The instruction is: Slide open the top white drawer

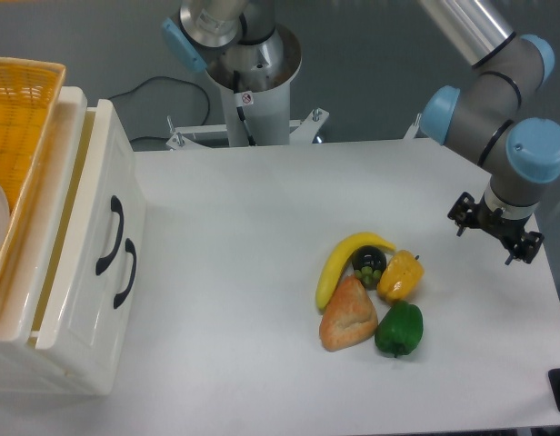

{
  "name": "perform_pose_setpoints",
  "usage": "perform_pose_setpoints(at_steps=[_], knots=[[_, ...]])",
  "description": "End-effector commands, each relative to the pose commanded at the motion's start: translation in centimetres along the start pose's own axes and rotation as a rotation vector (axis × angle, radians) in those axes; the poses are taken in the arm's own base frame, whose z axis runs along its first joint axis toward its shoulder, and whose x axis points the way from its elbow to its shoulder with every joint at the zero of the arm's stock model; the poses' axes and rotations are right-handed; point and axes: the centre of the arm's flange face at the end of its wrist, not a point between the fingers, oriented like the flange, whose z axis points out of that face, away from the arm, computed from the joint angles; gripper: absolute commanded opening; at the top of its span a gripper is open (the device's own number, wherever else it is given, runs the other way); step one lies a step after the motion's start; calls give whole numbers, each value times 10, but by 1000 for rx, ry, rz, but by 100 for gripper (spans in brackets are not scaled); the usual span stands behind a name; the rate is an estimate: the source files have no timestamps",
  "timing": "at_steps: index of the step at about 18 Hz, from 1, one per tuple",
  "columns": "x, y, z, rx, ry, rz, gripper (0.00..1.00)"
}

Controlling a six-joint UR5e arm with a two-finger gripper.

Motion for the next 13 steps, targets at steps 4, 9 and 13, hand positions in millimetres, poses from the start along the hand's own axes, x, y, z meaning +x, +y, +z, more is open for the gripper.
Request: perform_pose_setpoints(at_steps=[4,9,13], knots=[[1,0,0,1,2,-1,100],[8,-5,-1,17,9,-9,100],[19,-12,-17,82,11,-90,100]])
